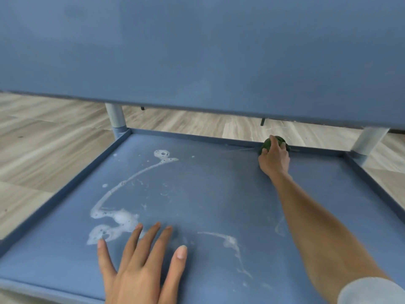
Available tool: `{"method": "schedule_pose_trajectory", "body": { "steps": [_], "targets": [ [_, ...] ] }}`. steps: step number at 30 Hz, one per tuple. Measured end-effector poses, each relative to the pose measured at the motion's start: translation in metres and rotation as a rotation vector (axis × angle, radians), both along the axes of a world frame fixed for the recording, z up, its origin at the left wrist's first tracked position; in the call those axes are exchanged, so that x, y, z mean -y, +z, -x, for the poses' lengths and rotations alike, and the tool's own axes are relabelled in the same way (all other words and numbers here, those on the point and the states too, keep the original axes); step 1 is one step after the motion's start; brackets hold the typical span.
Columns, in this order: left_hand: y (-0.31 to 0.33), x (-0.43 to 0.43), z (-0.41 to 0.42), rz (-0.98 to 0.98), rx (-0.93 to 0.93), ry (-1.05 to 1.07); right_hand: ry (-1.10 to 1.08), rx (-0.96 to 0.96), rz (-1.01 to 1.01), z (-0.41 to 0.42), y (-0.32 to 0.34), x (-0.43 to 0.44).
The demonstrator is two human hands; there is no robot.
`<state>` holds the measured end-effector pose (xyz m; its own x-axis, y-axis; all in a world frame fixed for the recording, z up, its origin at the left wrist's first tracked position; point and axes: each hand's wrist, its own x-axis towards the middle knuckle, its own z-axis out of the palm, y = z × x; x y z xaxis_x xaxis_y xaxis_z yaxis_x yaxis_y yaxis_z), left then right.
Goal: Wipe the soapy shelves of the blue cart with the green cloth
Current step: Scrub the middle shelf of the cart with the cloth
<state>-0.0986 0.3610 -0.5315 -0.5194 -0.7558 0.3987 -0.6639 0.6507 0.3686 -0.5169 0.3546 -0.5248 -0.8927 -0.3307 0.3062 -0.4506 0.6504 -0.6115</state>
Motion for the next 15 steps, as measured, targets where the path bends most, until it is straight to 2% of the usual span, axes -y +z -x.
{"method": "schedule_pose_trajectory", "body": {
  "steps": [3, 7, 15],
  "targets": [
    [0.004, 0.009, -0.009, -0.029, 0.009, 0.033, 0.023, -0.021, 0.015, -0.016, -0.003, 0.03],
    [0.01, 0.018, -0.019, 0.006, 0.041, 0.061, 0.122, 0.051, -0.006, -0.042, 0.0, 0.076],
    [-0.005, 0.04, -0.041, 0.054, 0.057, 0.092, 0.564, 0.116, -0.013, -0.117, 0.011, 0.168]
  ]
}}
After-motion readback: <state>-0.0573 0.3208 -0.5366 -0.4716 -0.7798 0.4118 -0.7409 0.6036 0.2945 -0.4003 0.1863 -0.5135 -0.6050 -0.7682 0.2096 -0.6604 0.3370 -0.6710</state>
